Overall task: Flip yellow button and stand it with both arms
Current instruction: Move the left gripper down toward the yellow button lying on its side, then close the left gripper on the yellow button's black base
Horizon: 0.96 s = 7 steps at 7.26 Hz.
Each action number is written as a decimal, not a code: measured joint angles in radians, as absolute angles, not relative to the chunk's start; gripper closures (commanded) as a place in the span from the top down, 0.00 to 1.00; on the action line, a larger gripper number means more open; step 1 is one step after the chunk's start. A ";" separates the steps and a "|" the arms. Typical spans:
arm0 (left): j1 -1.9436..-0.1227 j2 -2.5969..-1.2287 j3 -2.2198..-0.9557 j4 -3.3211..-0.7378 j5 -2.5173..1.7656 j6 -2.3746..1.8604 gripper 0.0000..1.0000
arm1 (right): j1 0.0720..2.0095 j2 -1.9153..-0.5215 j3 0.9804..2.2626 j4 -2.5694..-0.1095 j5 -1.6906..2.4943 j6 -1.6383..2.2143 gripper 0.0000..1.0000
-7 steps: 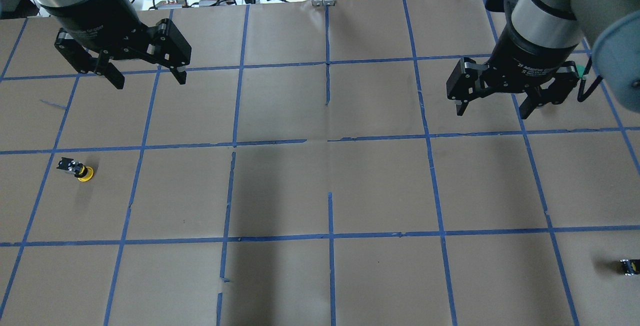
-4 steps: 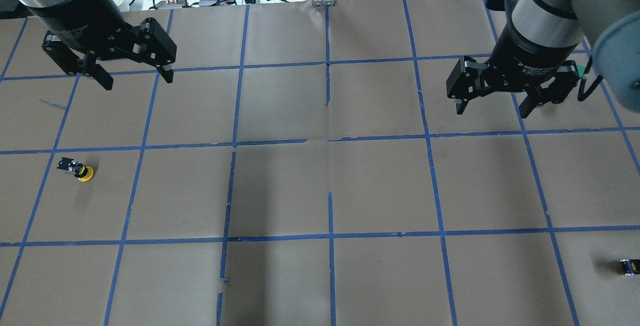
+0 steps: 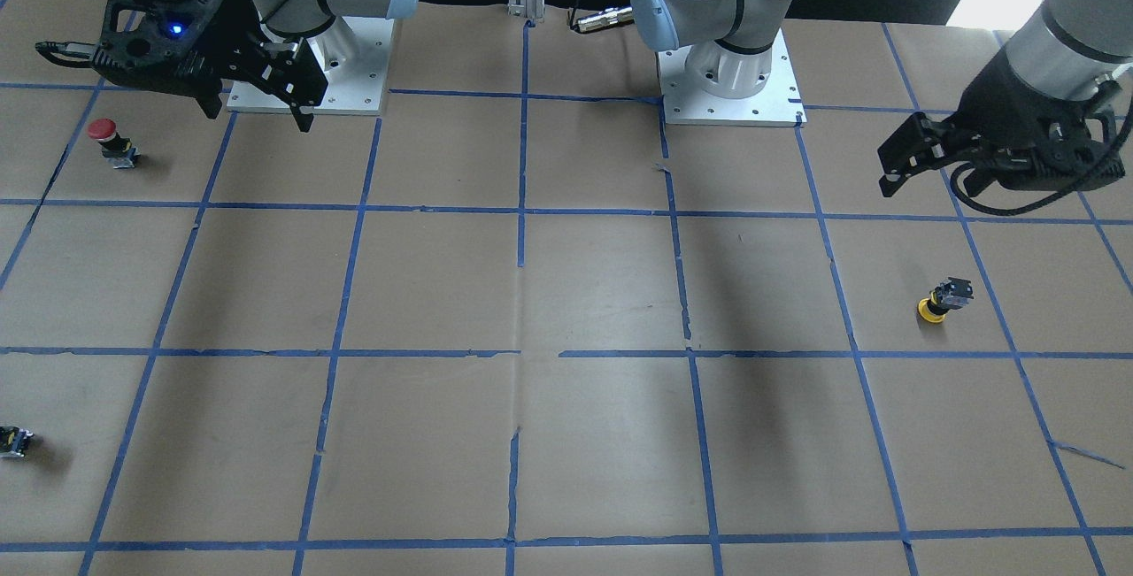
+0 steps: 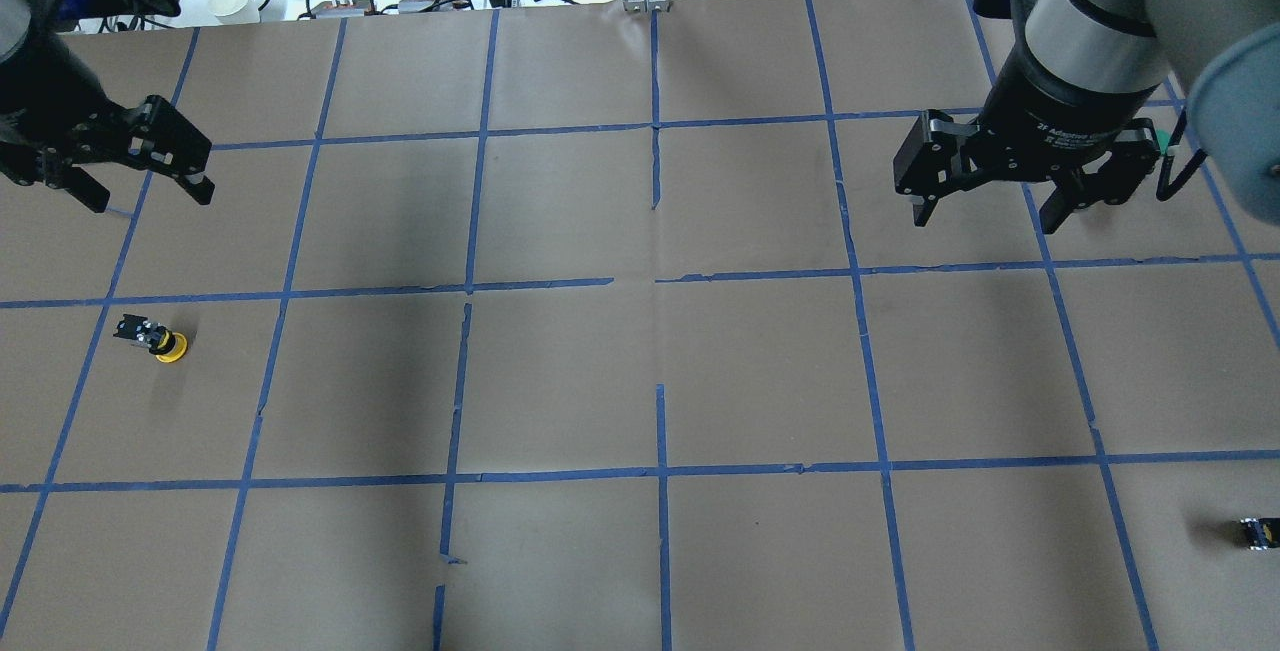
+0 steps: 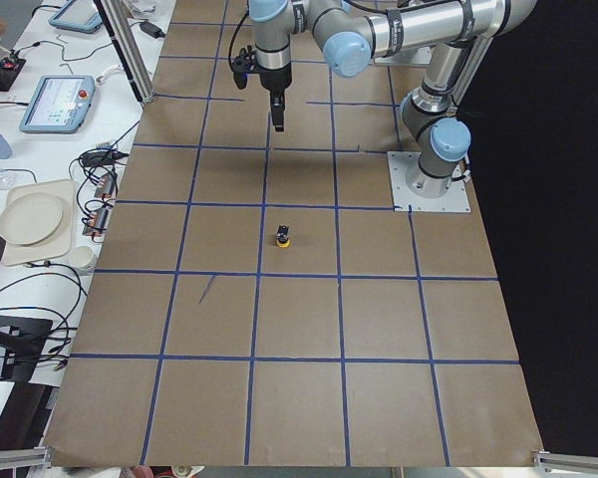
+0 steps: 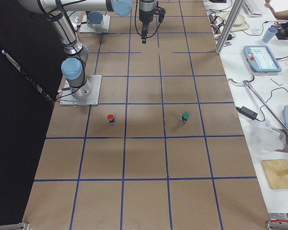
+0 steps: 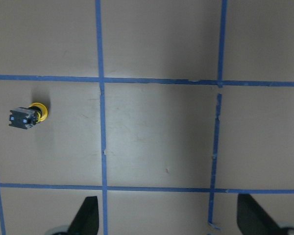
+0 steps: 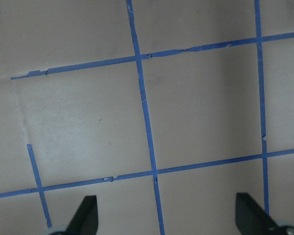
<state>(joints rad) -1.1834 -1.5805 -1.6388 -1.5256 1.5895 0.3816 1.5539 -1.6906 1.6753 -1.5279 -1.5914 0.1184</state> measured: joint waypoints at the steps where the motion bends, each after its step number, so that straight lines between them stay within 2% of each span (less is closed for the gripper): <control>1: -1.116 -1.599 -1.690 -1.443 1.589 0.470 1.00 | 1.554 -1.690 1.675 -1.531 -1.591 0.117 1.00; 5: -0.911 -1.750 -1.804 -1.177 1.582 0.765 0.99 | 1.554 -1.693 1.675 -1.533 -1.588 0.117 1.00; 7: -0.867 -1.786 -1.864 -1.121 1.582 0.795 0.99 | 1.554 -1.695 1.676 -1.533 -1.588 0.118 1.00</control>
<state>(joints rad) -0.8673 -1.7862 -1.8637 -1.1206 1.5820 0.7949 1.5539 -1.6947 1.6760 -1.5331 -1.5879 0.1176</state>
